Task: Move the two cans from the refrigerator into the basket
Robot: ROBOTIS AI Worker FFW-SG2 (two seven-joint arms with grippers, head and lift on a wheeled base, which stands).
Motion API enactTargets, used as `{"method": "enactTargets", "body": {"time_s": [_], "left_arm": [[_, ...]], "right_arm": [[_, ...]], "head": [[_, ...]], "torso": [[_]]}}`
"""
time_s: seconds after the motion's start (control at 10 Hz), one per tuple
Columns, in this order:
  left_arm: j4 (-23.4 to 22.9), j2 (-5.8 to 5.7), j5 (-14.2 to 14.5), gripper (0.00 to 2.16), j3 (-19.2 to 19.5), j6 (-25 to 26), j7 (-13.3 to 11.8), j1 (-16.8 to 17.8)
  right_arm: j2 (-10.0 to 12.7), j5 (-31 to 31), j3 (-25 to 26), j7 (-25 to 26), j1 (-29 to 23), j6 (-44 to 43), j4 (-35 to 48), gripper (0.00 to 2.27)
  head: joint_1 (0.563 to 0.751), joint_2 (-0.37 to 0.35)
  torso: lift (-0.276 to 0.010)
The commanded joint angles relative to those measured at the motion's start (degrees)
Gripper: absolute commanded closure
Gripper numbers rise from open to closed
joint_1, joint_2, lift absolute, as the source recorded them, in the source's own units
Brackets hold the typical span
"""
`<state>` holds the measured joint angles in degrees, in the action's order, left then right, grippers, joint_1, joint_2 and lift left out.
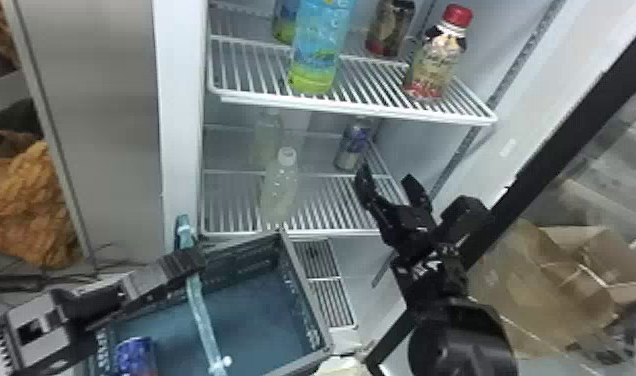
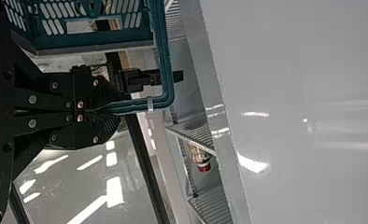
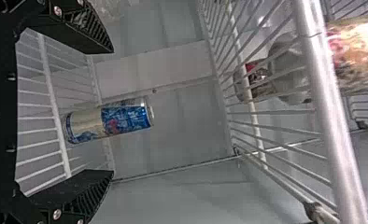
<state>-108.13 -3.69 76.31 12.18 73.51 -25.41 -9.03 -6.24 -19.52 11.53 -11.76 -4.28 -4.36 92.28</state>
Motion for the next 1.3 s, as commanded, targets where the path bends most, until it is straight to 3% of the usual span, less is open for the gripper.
{"method": "enactTargets", "body": {"time_s": [0.0, 1.2], "left_arm": [[0.2, 0.09, 0.2, 1.21, -0.3, -0.4, 0.0, 0.3], [1.3, -0.09, 0.2, 1.21, -0.9, -0.4, 0.0, 0.3]], "right_arm": [[0.0, 1.1, -0.2, 0.2, 3.0, 0.0, -2.9, 0.12], [-0.1, 12.7, -0.9, 4.4, 19.9, 6.2, -20.6, 0.11]], "head": [[0.695, -0.347], [0.695, -0.331]], "torso": [[-0.219], [-0.219]]}}
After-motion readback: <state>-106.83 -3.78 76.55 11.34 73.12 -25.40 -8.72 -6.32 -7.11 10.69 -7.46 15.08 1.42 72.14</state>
